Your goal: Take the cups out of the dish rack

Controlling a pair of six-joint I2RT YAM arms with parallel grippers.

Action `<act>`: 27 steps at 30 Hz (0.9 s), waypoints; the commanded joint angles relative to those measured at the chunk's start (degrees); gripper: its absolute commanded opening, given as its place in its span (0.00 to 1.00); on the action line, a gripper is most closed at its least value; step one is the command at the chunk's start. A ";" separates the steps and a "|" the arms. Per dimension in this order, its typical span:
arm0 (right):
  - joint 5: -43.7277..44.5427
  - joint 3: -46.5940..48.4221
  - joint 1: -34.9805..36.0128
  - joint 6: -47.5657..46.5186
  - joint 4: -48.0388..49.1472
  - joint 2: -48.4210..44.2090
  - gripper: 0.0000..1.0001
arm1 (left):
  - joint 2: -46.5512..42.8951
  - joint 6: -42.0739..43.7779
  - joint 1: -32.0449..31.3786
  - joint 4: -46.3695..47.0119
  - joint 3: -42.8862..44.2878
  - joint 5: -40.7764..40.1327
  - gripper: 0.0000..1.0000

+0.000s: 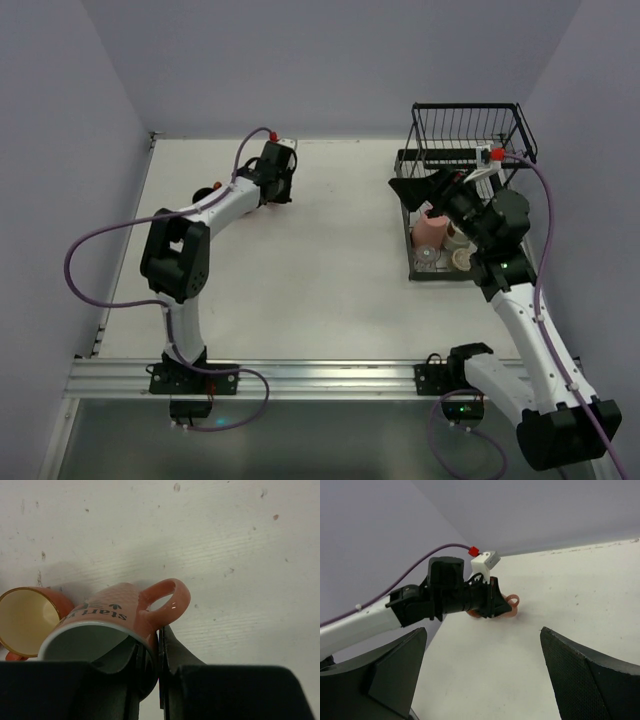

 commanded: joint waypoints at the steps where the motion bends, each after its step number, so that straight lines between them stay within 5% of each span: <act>1: 3.62 -2.35 2.16 -3.55 -2.30 -2.59 0.98 | 1.73 2.16 1.50 1.66 2.25 0.82 0.00; 11: 5.99 -5.35 5.51 -5.22 -3.62 -4.26 0.98 | 7.45 2.68 3.44 0.97 5.41 4.00 0.00; 13: 7.91 -5.17 5.60 -6.27 -5.37 -4.52 0.98 | 7.80 2.68 3.44 -0.17 6.11 3.73 0.09; 17: 14.85 -4.73 5.60 -10.66 -11.24 -4.61 0.96 | 6.84 2.77 3.44 -0.79 6.29 2.86 0.44; 19: 19.15 -4.38 5.60 -11.98 -13.10 -5.05 0.95 | 6.49 2.86 3.44 -1.49 6.90 1.89 0.52; 27: 30.12 -2.18 5.51 -16.46 -20.57 -6.72 0.91 | 5.44 3.13 3.35 -3.87 8.40 2.41 0.61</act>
